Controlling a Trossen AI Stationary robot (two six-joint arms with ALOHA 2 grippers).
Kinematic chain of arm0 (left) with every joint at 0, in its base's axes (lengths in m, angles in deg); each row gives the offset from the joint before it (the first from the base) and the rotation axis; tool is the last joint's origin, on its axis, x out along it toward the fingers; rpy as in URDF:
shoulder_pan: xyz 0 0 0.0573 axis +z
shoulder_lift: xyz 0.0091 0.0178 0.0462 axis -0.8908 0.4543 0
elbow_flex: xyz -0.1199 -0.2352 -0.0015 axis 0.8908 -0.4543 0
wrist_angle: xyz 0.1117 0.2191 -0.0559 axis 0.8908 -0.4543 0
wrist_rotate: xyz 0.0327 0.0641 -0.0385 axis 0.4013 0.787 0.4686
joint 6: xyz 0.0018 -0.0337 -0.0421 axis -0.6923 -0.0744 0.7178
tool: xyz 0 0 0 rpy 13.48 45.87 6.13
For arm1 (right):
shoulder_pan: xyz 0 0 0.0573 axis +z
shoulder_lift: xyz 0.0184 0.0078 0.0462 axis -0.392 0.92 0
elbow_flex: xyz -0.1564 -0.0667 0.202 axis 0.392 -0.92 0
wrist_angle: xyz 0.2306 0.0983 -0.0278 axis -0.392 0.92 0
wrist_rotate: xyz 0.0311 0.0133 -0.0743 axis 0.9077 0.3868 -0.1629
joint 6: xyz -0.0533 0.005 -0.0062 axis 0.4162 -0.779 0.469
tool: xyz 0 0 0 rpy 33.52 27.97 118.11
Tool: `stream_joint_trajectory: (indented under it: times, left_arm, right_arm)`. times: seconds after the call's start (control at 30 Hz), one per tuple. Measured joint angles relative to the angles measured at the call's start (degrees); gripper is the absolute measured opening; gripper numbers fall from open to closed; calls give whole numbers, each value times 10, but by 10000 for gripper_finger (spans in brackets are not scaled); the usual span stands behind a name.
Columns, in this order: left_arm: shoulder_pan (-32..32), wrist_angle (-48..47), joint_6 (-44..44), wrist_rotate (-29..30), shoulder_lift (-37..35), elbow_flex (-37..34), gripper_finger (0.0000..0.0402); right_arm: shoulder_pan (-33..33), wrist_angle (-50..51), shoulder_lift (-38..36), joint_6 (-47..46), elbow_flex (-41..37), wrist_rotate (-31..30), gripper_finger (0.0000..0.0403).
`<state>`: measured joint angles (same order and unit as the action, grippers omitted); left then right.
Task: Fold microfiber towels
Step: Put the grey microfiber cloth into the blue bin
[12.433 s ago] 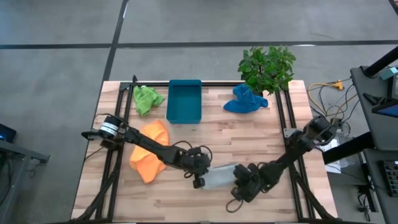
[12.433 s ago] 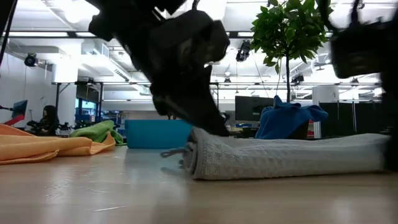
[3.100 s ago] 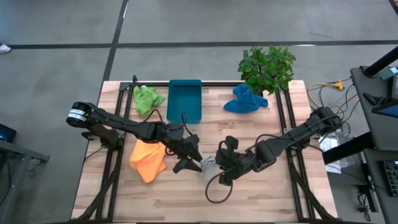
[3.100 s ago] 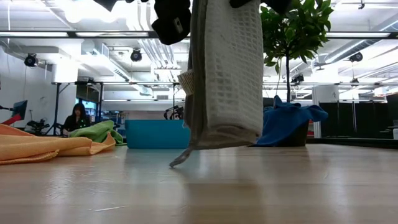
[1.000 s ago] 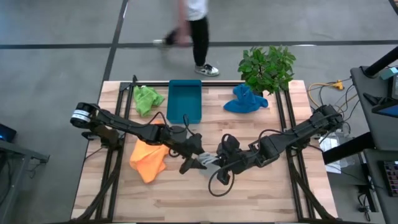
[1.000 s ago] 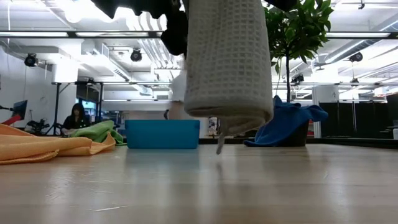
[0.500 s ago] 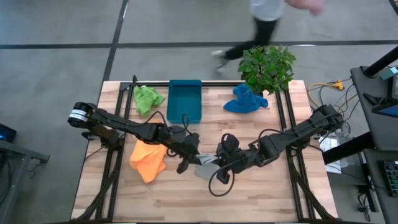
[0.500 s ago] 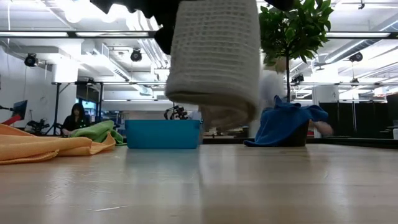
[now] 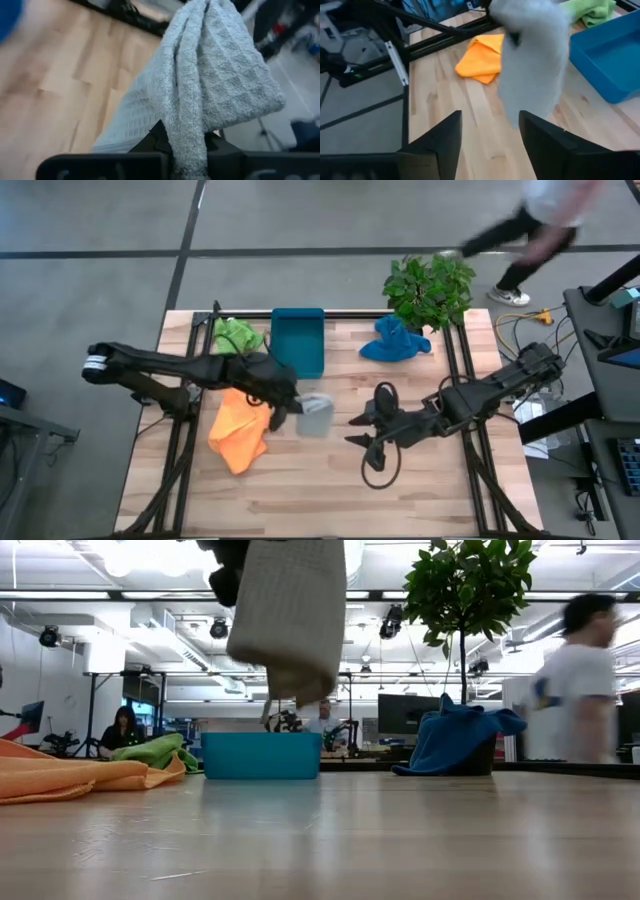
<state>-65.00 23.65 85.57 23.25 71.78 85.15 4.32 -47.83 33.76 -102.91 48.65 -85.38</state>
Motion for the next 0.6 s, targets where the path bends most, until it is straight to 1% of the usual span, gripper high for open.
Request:
stream_joint_trajectory:
  times: [0.2, 0.3, 0.4, 0.5, 0.6]
  left_arm:
    - [71, -80, 5, 39, -65, 3, 3]
    - [122, -98, -18, 42, -86, 3, 2]
    - [180, -109, -40, 40, -91, 3, 2]
    - [242, -111, -77, 11, -81, 3, 2]
    - [300, -112, -115, -31, -50, 3, 2]
  right_arm:
    - [25, -4, -1, -1, -1, -3, 191]
    - [38, -6, 7, -1, -1, -8, 186]
    - [48, -4, 17, -1, -2, -31, 182]
    - [49, -6, 25, -2, -3, -47, 178]
    - [46, -4, 31, -5, -5, -62, 177]
